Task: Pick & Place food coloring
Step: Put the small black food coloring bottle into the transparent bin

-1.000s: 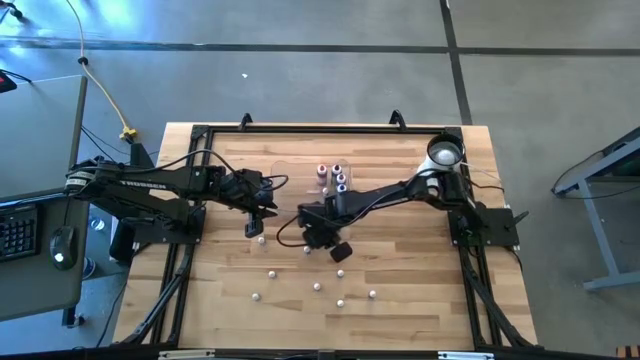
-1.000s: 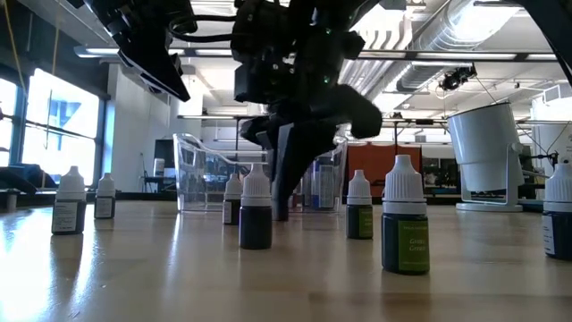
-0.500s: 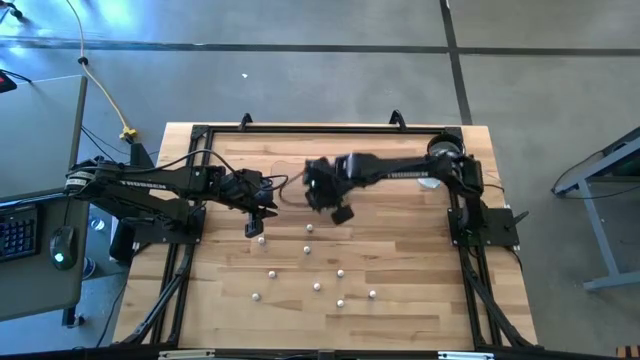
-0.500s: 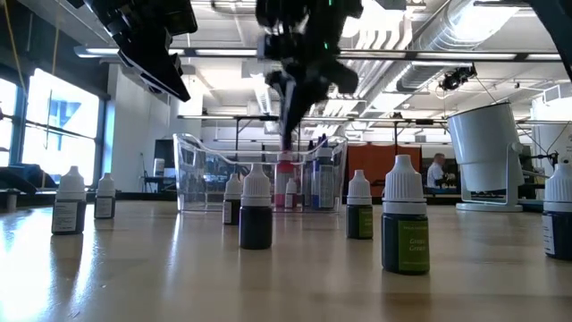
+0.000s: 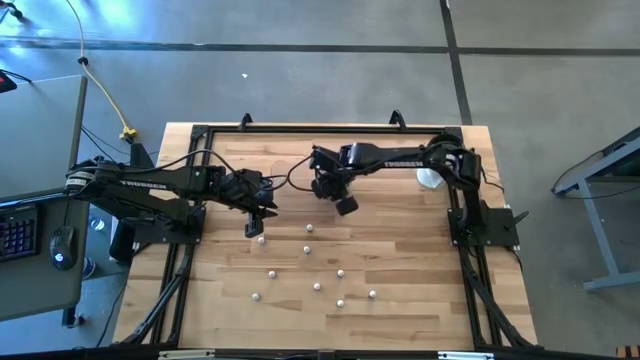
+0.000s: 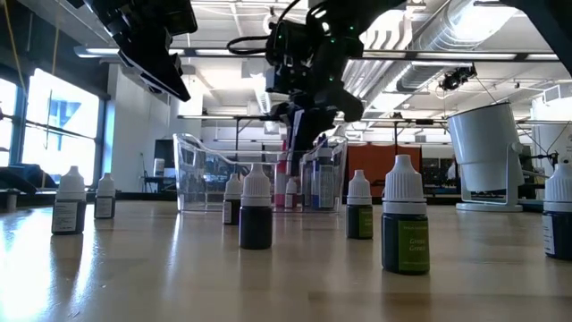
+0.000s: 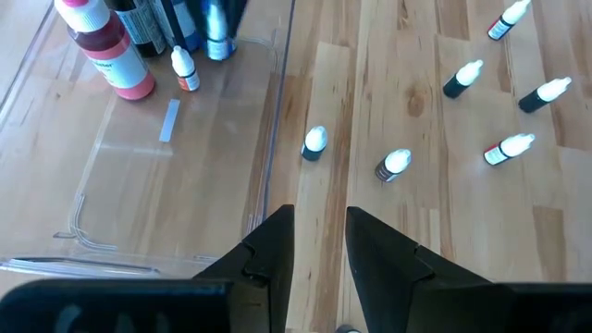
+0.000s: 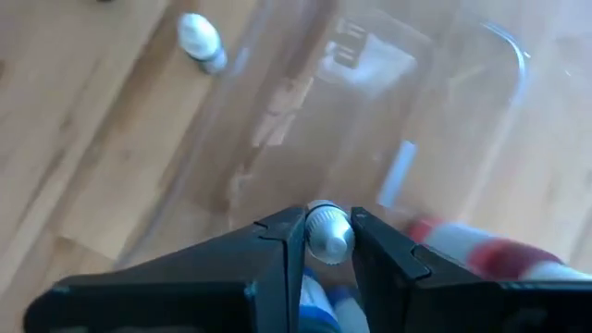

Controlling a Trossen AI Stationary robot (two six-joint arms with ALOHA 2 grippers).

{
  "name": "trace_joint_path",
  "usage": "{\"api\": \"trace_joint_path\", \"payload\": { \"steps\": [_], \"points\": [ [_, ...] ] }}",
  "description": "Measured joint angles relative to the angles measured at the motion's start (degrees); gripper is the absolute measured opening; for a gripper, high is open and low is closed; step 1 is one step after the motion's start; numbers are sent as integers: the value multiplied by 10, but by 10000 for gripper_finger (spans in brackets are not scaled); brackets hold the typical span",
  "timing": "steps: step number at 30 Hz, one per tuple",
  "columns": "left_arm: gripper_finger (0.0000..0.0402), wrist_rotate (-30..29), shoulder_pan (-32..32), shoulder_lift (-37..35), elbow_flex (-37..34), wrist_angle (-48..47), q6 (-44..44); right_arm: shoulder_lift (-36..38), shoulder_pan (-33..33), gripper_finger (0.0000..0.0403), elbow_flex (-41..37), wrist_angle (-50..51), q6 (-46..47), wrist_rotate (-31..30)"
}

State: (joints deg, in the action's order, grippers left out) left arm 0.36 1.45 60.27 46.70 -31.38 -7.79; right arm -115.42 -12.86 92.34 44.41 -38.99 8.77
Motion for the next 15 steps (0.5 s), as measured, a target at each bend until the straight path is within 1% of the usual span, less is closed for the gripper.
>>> {"api": "trace_joint_path", "payload": {
  "steps": [3, 7, 15],
  "points": [
    [99, 0, 0, 0, 0, 0, 0, 0, 3, 72, -21, -22, -1, 12],
    [99, 0, 0, 0, 0, 0, 0, 0, 5, 72, -41, -27, -1, -4],
    [99, 0, 0, 0, 0, 0, 0, 1, 5, 73, -50, -38, 0, -7]
  ]
}}
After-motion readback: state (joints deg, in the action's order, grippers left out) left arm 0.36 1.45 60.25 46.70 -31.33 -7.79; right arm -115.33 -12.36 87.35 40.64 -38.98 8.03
